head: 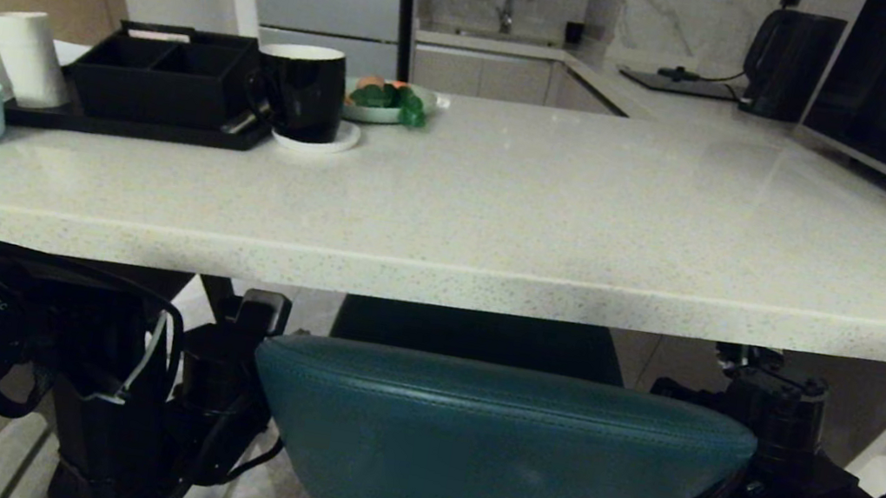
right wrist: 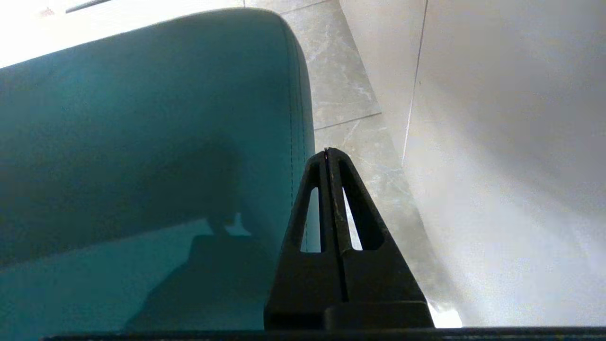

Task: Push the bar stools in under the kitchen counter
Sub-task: Pull the blue chair out from under the dining table

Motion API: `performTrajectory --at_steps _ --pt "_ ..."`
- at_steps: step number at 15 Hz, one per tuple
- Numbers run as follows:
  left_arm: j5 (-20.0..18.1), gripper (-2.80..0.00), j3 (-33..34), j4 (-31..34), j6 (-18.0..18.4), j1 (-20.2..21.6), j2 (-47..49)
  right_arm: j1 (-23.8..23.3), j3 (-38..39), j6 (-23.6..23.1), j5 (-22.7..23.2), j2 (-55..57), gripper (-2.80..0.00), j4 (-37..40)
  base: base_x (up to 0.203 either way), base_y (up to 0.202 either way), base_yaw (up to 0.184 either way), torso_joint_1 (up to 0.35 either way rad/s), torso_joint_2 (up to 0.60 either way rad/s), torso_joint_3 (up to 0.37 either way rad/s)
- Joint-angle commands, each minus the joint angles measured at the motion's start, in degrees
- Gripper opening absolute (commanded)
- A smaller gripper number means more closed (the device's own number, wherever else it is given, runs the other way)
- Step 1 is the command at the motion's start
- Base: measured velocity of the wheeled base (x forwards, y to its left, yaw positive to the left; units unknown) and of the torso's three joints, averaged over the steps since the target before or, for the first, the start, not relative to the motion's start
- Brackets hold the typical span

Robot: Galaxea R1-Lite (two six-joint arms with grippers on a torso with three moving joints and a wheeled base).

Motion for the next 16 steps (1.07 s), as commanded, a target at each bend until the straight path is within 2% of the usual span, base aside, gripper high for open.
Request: performTrajectory --at_steps 1,6,10,16 --pt "0.0 -2.8 0.5 -0.1 0.1 0.2 0.0 11.9 0.0 1.3 -1.0 3.6 -2.8 -1.6 0.0 0.0 0.0 0.0 0.0 0.0" --pt "0.0 -2.8 1.4 -0.1 0.1 0.1 -0.5 11.1 1.1 2.2 -1.1 8.7 -2.8 -8.0 0.0 0.0 0.0 0.0 0.0 0.0" --pt "0.1 -2.8 1.4 -0.1 0.1 0.0 -0.8 11.2 1.1 2.1 -1.1 8.5 -2.8 -8.0 0.0 0.0 0.0 0.0 0.0 0.0" --pt "0.1 -2.8 1.4 -0.1 0.1 -0.3 -0.8 11.1 0.9 2.1 -1.1 8.6 -2.8 -8.0 -0.165 0.0 -0.001 0.003 0.0 0.003"
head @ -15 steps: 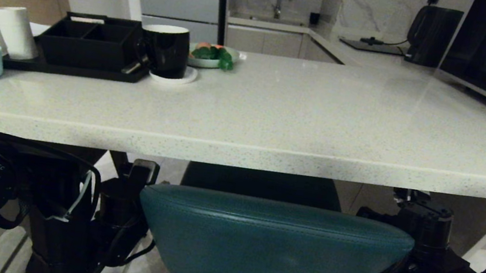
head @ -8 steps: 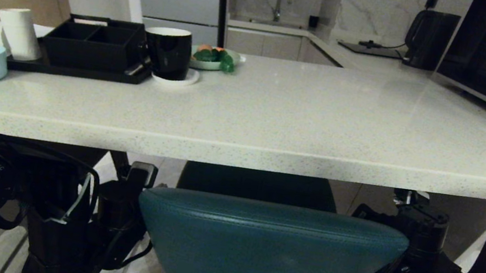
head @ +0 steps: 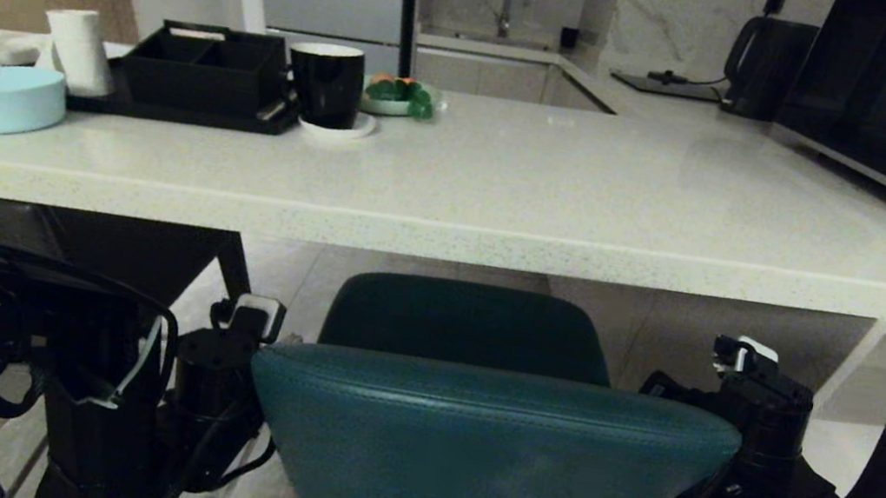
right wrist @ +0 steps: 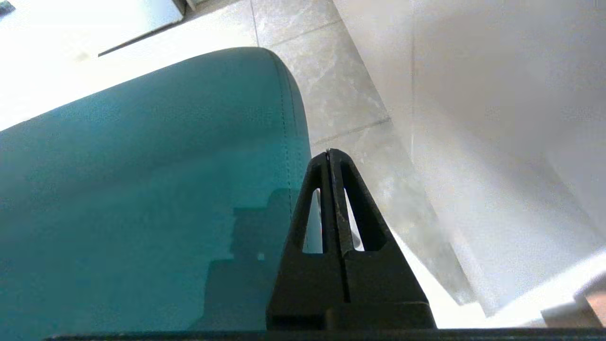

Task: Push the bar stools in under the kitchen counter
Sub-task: Pull the blue chair out from under the dining table

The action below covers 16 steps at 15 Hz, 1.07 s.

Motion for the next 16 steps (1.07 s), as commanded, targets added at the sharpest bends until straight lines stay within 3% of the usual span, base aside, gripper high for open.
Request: performTrajectory --at_steps 1,6,16 --pt "0.0 -2.8 -0.1 -0.5 -0.1 -0.4 -0.1 11.1 0.0 0.1 -0.2 1.0 -2.8 0.0 -0.192 0.0 -0.002 -0.004 0.0 0.0" --pt "0.1 -2.8 -0.1 -0.5 -0.1 -1.2 -0.1 11.2 0.0 0.1 -0.2 0.9 -2.8 0.0 -0.158 0.0 -0.002 0.002 0.0 0.004" --pt "0.1 -2.8 -0.2 -0.5 -0.1 -1.2 -0.2 11.2 0.1 0.0 -0.3 0.7 -2.8 0.0 0.0 0.0 0.0 0.0 0.0 0.0"
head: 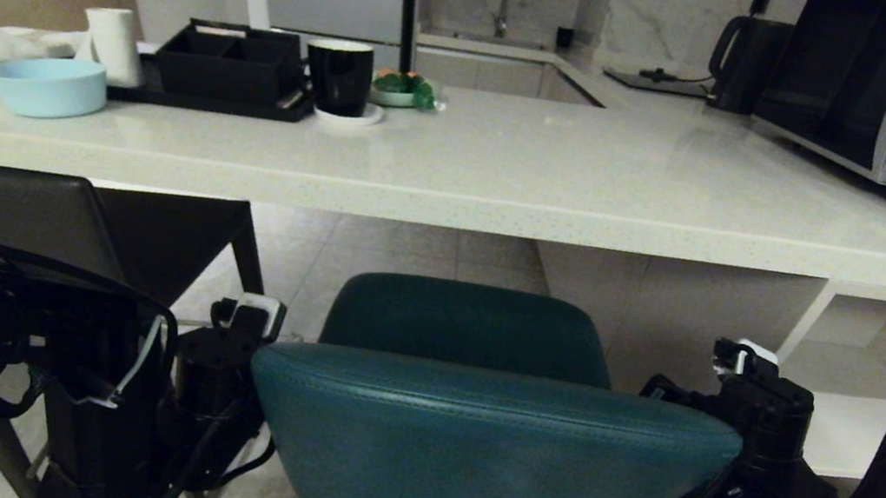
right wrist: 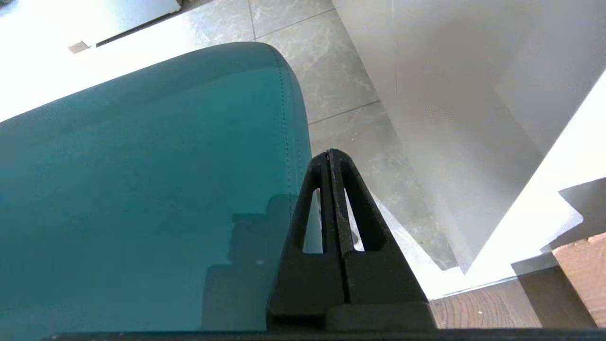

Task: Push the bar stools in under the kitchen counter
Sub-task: Pull the blue chair out from under the dining table

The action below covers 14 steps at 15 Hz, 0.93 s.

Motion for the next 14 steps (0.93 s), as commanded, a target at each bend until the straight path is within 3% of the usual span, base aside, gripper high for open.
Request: performTrajectory --at_steps 1,5,10,14 --pt "0.2 -2.8 0.3 -0.6 -0.2 -1.0 -0.1 11.4 -0.2 -0.2 -0.1 0.6 -2.8 -0.4 0.0 0.0 0.0 0.0 0.0 0.0" --pt "-0.3 -2.8 -1.5 -0.6 0.0 0.7 0.1 15.3 1.9 -2.1 -0.3 -2.8 -2.8 -0.2 0.0 0.0 0.0 0.0 0.0 0.0" --pt "0.1 -2.8 0.3 -0.6 -0.2 -1.2 0.0 14.6 2.0 -1.7 -0.4 -1.8 -2.8 -0.3 -0.01 0.0 0.0 0.001 0.0 0.0" --pt "0.1 -2.8 0.2 -0.6 -0.2 -1.2 0.0 13.7 1.8 -1.6 -0.4 -1.6 -2.8 -0.4 -0.169 0.0 -0.003 0.002 0.01 0.001"
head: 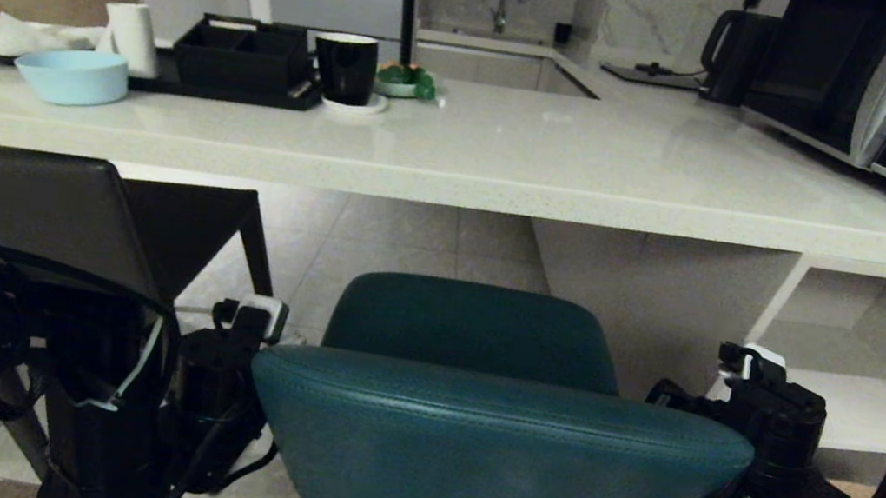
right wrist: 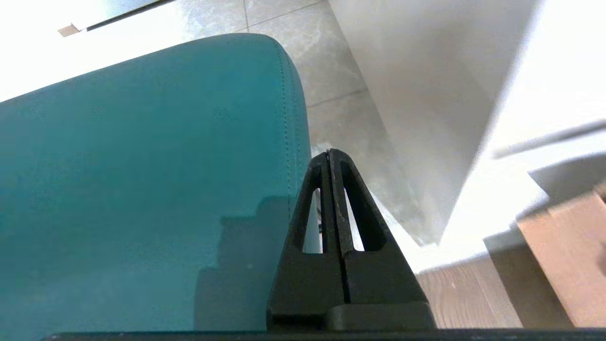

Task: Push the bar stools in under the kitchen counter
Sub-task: Pull the blue chair out from under the dining table

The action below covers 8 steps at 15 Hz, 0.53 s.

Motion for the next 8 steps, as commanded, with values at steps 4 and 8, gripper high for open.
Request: performTrajectory --at_steps 4,8 --pt "0.1 -2.8 -0.2 -0.3 0.1 -0.7 0.0 13.3 -0.1 0.1 -0.1 0.3 -2.8 -0.4 -0.194 0.0 0.0 0.004 0.0 0.002" --pt "0.1 -2.8 -0.4 -0.3 0.2 -0.7 -0.1 13.2 -0.1 0.1 -0.1 0.2 -2.8 -0.4 -0.191 0.0 -0.002 0.002 0.0 -0.001"
